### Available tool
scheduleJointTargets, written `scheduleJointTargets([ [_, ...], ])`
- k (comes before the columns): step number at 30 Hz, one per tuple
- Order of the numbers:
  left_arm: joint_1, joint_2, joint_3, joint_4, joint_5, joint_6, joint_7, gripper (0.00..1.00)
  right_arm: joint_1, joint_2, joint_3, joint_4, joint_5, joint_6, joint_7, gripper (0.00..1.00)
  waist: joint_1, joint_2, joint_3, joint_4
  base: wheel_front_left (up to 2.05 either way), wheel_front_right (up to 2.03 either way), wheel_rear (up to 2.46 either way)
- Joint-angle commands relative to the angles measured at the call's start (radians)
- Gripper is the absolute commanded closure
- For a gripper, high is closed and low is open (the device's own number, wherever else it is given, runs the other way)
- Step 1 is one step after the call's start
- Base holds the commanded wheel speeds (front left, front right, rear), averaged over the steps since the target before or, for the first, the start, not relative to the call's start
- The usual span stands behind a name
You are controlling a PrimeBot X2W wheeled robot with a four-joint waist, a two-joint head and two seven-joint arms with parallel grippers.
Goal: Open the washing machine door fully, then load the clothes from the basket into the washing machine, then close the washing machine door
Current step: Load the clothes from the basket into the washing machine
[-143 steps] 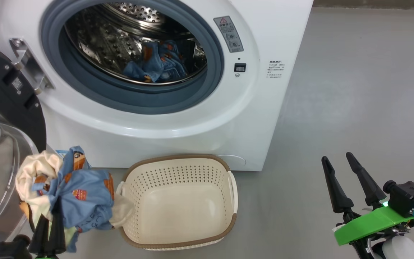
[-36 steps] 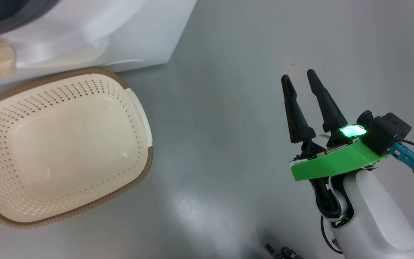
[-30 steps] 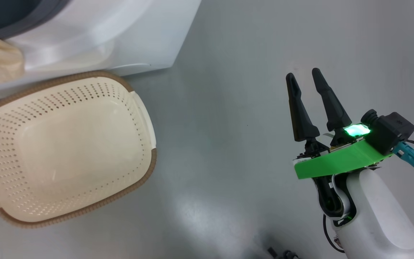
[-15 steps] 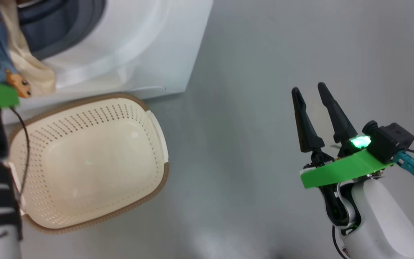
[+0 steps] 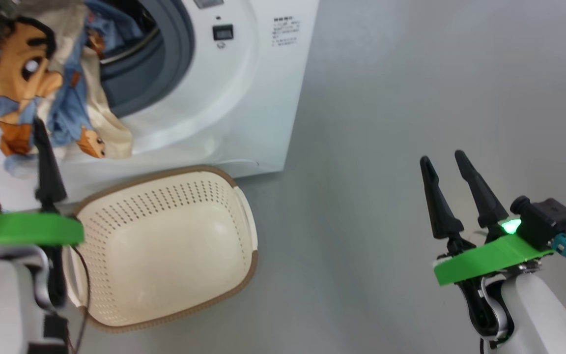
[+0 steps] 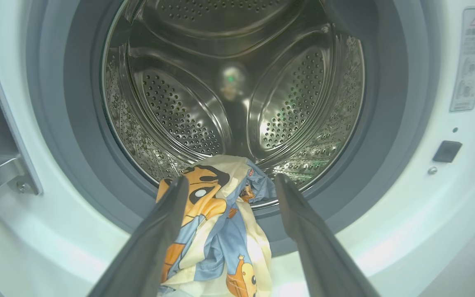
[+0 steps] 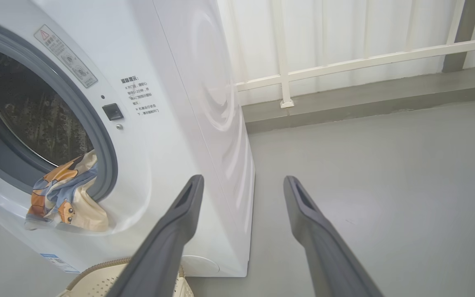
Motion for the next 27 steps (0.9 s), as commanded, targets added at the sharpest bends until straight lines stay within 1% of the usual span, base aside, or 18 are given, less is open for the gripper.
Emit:
scheduleJointTargets([
  [1, 0.051, 0.014, 0.020, -0.046, 0.007, 0.001, -0.003, 0.00, 0.030, -0.022, 0.012, -0.017, -0.002, 0.005, -0.008, 0.00, 0.0001, -0.0001, -0.066, 0.038, 0.00, 0.00, 0.00],
  [13, 0.289, -0.036, -0.004, -0.152, 0.015, 0.001, -0.003, 0.00, 0.111, -0.070, -0.002, -0.010, -0.003, 0.005, -0.008, 0.00, 0.0001, -0.0001, -0.163, 0.079, 0.00, 0.00, 0.00],
  [27, 0.484, -0.073, 0.026, -0.255, 0.011, 0.001, -0.003, 0.00, 0.186, -0.093, -0.015, -0.003, -0.016, 0.005, -0.008, 0.00, 0.0001, -0.0001, -0.233, 0.111, 0.00, 0.00, 0.00],
])
